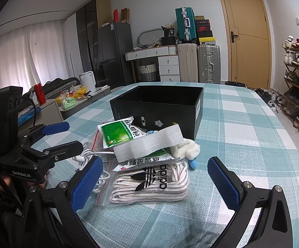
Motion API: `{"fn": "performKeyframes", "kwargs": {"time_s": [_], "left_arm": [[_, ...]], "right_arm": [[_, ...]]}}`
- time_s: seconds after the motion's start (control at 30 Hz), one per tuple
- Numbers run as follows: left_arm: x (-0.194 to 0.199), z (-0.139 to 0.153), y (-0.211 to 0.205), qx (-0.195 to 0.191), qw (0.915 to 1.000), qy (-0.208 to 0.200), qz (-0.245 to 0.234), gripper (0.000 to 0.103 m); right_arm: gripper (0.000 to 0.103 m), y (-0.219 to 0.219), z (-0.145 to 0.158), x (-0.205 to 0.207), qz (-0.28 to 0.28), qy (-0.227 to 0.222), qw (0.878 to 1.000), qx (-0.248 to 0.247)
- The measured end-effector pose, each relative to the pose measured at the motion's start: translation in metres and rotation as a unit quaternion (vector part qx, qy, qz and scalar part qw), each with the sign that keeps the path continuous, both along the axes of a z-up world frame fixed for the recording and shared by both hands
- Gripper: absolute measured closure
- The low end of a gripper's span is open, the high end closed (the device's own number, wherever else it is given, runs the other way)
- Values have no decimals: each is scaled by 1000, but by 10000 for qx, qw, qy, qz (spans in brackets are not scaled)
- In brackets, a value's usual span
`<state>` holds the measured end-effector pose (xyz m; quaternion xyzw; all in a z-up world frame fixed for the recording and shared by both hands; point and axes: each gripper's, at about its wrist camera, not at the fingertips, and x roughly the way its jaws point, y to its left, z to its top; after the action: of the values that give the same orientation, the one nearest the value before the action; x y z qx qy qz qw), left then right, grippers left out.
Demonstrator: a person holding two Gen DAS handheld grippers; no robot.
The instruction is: Organize soft objects
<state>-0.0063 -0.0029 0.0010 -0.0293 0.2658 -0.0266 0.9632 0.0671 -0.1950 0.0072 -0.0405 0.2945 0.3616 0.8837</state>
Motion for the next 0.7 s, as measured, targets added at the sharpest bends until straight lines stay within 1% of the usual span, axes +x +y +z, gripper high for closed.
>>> {"fn": "performKeyframes", "kwargs": {"time_s": [0.27,0.43,0.5,0.6,0.7], "left_arm": [[0,0,0,2,10000,7,-2,0],[2,-1,2,-7,10000,94,27,0],[2,0,3,52,9999,71,83,0],[4,0,4,72,9999,100,95,0],[5,1,5,110,9999,110,49,0]], "right_arm": [[0,1,-2,0,13,14,10000,-28],[0,1,0,4,37,79,9999,-71],[1,2,3,6,33,82,9998,-156],[0,4,8,9,-53,-85,9995,-315],[0,4,11,15,-5,-18,9994,-345]]}}
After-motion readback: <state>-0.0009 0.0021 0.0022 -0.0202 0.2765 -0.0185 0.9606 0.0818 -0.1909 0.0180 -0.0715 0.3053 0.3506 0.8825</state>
